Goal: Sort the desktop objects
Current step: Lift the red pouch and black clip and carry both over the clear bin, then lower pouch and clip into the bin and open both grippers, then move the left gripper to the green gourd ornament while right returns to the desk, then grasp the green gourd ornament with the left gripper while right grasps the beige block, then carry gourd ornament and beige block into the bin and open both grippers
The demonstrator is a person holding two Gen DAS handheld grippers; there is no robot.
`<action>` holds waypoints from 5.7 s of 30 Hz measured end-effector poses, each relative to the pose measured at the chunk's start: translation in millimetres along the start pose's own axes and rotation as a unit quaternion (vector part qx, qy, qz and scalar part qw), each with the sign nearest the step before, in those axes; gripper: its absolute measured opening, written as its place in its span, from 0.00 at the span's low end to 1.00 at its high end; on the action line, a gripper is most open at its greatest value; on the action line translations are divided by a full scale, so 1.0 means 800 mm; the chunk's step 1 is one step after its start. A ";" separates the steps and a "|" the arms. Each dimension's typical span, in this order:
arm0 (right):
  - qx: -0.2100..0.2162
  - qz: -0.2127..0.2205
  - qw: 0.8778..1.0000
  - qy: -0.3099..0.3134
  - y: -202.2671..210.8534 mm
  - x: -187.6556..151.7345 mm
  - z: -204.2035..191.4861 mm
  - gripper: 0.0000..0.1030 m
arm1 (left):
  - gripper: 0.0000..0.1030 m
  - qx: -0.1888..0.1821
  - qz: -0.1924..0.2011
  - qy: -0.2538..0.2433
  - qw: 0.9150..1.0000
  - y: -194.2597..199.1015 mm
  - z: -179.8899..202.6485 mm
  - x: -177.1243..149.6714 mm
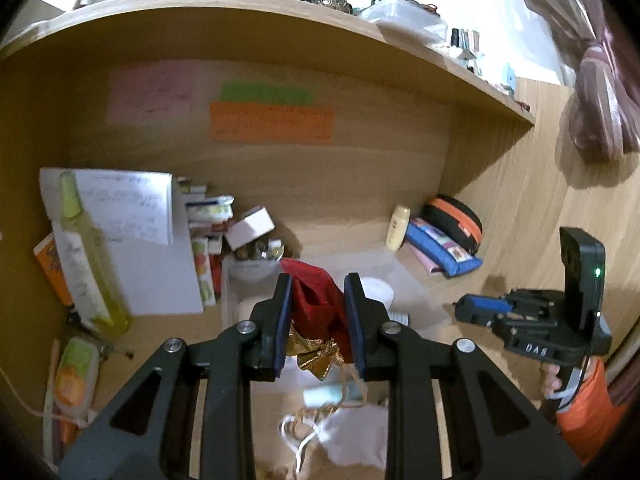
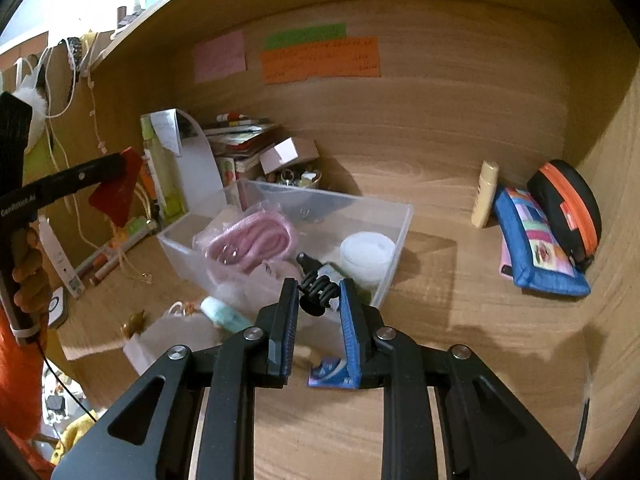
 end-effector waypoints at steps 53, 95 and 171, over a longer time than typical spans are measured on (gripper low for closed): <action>-0.019 -0.056 0.998 0.002 -0.108 0.012 0.013 0.37 | 0.75 0.055 -0.073 -0.039 0.995 -0.138 -0.008 -0.045; -0.076 -0.032 0.997 -0.007 0.004 -0.057 0.012 0.82 | 0.99 0.111 -0.126 -0.048 0.985 0.013 -0.017 -0.153; -0.015 -0.040 0.999 0.011 -0.040 0.001 -0.005 0.37 | 0.24 0.056 -0.068 0.008 0.996 -0.058 -0.025 -0.077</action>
Point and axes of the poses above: each gripper's, at about its wrist camera, not at the fingertips, and y roughly against the way its jaws point, z to its right, x to its top, the point moved 3 cm from there along -y, roughly the way its jaws point, and after that the axes turned 6 degrees about x, right-handed, at the moved point
